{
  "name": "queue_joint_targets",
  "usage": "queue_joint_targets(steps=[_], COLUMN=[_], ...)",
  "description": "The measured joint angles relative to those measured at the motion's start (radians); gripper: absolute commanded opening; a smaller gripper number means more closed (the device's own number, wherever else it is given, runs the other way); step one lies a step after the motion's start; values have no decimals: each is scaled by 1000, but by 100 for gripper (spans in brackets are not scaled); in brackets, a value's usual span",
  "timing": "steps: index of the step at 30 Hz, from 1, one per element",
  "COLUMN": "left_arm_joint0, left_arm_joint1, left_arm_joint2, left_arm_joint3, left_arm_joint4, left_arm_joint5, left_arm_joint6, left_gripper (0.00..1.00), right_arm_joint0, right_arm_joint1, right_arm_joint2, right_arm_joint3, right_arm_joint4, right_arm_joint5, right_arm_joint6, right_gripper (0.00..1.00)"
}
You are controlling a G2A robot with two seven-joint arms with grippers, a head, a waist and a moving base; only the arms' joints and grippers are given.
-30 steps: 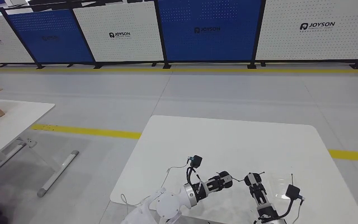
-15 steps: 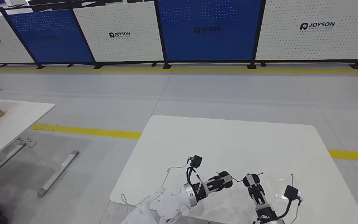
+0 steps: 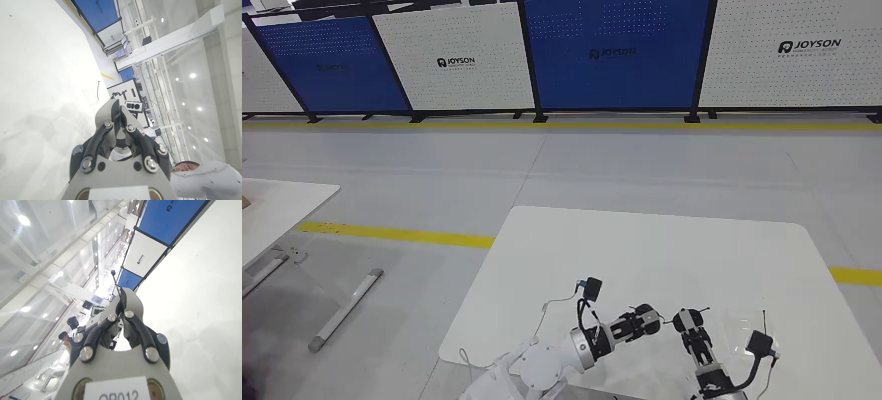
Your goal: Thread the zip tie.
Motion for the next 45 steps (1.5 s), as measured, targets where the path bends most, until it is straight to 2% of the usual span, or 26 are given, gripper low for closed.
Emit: queue_joint_targets(steps=[17,33,37,38,45], left_arm_joint0=[6,6,4,4,-1], left_arm_joint1=[2,2,2,2,1], left_arm_joint2=[-7,-7,-4,-3,1], left_arm_joint3=[-9,-7,-10,-10,-6], left_arm_joint4=[5,15,21,22,29], left_arm_joint5=[-16,5,7,8,12], left_arm_joint6=[18,33,34,34,37], left_gripper=[0,0,0,0,0], right_arm_joint0=[-12,-22,-25,-25,-29], right_arm_joint1=[6,11,13,13,16], right_arm_joint2=[1,8,9,10,13], right_arm_joint3=[-11,-31,-37,-38,-42], right_arm_joint4=[24,50,51,51,53], right_arm_joint5=[0,0,0,0,0], right_arm_joint6=[6,16,17,16,13], right_gripper=[0,0,5,9,13])
